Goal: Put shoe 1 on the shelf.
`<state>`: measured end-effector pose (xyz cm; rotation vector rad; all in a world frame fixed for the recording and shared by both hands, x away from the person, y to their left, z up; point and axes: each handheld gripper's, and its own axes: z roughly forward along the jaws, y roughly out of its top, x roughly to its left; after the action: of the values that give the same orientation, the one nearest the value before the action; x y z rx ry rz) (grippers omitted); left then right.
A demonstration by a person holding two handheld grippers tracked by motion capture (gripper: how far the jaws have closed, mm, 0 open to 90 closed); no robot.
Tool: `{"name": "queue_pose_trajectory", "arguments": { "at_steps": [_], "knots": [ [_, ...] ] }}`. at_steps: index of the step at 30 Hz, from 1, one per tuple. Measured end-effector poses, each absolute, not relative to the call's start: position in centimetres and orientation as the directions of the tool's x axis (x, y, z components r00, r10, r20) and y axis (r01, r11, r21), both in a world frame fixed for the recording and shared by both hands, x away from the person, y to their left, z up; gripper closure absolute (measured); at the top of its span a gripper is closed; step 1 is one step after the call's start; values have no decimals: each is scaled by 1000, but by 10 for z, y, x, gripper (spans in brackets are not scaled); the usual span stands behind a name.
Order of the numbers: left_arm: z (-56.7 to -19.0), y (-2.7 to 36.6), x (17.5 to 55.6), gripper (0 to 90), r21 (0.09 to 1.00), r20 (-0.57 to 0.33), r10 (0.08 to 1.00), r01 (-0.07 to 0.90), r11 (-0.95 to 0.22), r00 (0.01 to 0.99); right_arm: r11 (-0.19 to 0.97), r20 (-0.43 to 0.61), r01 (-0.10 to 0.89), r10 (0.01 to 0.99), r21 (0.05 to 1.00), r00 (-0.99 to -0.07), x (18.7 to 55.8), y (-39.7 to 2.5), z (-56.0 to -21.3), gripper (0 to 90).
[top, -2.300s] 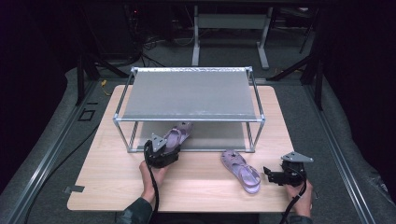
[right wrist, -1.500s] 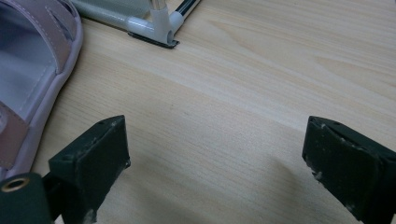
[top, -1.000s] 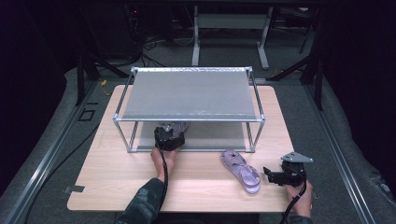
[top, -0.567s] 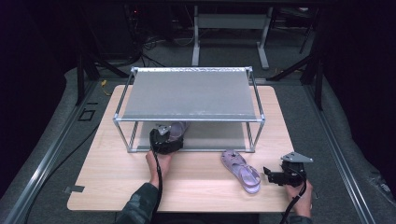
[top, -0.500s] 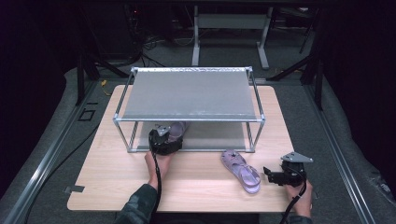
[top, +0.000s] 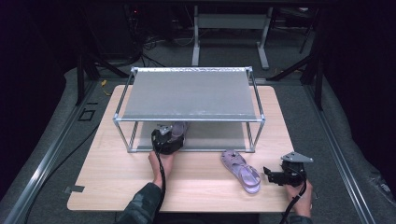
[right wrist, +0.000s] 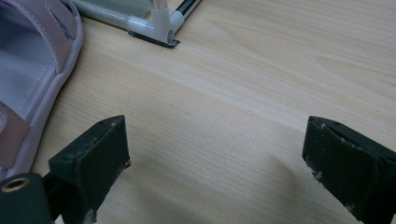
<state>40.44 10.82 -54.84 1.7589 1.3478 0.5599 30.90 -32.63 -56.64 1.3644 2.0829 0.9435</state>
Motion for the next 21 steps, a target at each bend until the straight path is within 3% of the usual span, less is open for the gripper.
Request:
{"name": "queue_pose_trajectory", "arguments": {
  "at_steps": [6,15,21],
  "knots": [
    [-548,102,407,444,814,-130,943,576,-75,306,264,-16,593,921,761,-389,309,-326,-566,66],
    [-541,111,400,224,824,-78,937,550,-131,340,270,-19,595,919,757,-393,308,-327,-565,66],
    [-538,120,385,151,821,-69,921,547,-166,384,263,-14,592,921,762,-390,307,-327,-565,65]
  ]
}}
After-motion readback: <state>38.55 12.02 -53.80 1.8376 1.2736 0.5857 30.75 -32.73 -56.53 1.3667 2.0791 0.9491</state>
